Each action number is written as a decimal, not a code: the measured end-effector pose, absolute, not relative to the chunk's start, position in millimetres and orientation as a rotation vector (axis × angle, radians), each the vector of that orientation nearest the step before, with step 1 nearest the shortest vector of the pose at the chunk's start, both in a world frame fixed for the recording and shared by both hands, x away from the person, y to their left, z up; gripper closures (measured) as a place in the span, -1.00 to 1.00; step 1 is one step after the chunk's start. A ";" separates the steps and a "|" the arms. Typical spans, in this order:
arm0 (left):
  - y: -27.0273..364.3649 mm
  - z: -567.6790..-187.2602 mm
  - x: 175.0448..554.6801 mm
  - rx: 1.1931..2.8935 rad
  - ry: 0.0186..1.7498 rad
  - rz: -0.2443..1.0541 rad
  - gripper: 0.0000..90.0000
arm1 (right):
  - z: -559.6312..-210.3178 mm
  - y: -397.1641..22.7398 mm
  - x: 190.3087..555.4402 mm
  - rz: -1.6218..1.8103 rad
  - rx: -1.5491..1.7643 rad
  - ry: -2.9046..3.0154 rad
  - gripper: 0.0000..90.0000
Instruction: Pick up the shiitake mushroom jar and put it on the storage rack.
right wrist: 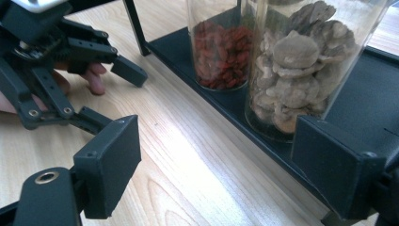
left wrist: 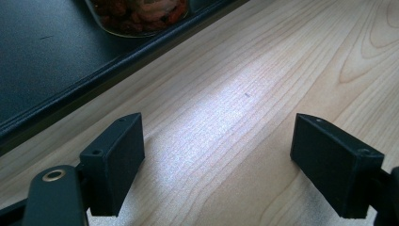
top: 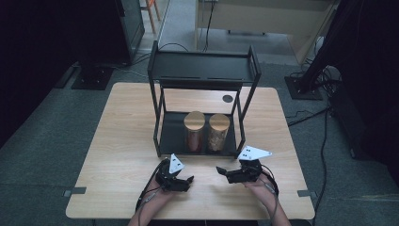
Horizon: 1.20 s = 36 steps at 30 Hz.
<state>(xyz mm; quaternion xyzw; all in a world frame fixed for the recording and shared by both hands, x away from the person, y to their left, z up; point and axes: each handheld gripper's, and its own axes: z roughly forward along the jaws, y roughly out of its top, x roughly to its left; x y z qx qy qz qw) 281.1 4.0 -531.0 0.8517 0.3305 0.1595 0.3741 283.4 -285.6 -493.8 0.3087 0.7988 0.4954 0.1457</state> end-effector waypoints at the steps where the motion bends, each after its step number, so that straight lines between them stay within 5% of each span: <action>1: 4.0 -531.1 281.1 2.181 0.846 0.409 -0.59 | -494.1 -285.2 283.4 1.422 0.886 2.304 -0.64; 19: 4.0 -531.0 281.1 2.181 0.846 0.409 -0.59 | -502.4 -284.7 287.0 1.392 0.901 2.334 -0.74; 22: 4.0 -531.0 281.1 2.181 0.846 0.409 -0.59 | -504.2 -285.2 285.7 1.400 0.839 2.396 -0.89; 36: 4.0 -531.1 281.1 2.181 0.846 0.409 -0.59 | -516.3 -287.4 287.9 1.309 0.819 2.451 -0.88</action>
